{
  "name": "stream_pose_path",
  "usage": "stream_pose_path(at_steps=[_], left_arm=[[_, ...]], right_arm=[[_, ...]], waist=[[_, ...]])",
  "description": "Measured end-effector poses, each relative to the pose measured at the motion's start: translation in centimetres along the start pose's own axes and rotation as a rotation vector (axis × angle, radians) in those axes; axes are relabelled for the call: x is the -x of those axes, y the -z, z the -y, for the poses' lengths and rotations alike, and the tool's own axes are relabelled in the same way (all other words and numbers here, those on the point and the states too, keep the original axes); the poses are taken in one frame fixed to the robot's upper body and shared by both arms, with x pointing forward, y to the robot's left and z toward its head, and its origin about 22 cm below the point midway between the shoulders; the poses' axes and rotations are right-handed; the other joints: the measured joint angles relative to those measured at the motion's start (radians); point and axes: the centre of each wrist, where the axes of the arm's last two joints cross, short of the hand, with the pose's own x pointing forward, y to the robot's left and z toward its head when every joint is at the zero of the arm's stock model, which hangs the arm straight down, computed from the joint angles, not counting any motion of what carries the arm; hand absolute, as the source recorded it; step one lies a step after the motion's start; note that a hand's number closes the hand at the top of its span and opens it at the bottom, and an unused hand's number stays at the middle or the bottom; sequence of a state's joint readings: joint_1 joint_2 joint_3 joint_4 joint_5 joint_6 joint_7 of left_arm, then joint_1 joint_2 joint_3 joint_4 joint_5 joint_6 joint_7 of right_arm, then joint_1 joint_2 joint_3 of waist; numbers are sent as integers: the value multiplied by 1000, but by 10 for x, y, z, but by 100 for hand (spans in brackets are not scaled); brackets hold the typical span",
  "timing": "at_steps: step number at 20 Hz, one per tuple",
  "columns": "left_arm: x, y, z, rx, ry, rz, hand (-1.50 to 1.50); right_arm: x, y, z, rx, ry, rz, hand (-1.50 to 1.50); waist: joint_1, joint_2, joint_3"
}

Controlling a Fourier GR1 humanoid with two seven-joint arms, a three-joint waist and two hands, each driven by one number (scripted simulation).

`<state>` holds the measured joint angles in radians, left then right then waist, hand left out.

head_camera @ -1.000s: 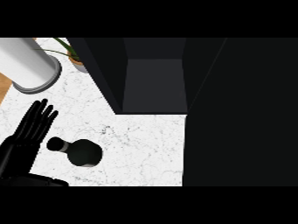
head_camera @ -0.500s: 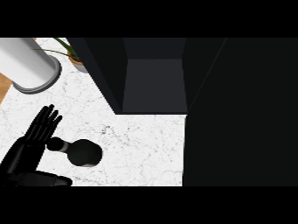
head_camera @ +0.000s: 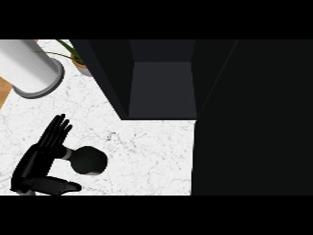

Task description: Pick up the wine, place it into the cabinet and close the cabinet

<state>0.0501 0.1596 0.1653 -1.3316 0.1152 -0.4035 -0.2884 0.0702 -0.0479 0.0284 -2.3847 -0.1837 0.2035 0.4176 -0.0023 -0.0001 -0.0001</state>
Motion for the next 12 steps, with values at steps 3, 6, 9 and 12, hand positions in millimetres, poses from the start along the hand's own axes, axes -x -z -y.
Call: stream_pose_path(at_steps=[3,6,9,12], left_arm=[[9,-3,-2,-2,-8,-15,-150],[18,-1,-4,0,-7,-23,-150],[32,2,-9,7,-11,-31,-150],[41,7,-8,15,-13,-41,-150]], right_arm=[[-1,-3,-1,2,3,-2,-150],[-1,-7,-4,3,2,-2,-150],[-2,-5,-1,4,0,0,-150],[-1,-8,0,7,-11,-1,-150]], waist=[[0,0,0],[-1,0,0],[-1,0,0],[-2,0,0]])
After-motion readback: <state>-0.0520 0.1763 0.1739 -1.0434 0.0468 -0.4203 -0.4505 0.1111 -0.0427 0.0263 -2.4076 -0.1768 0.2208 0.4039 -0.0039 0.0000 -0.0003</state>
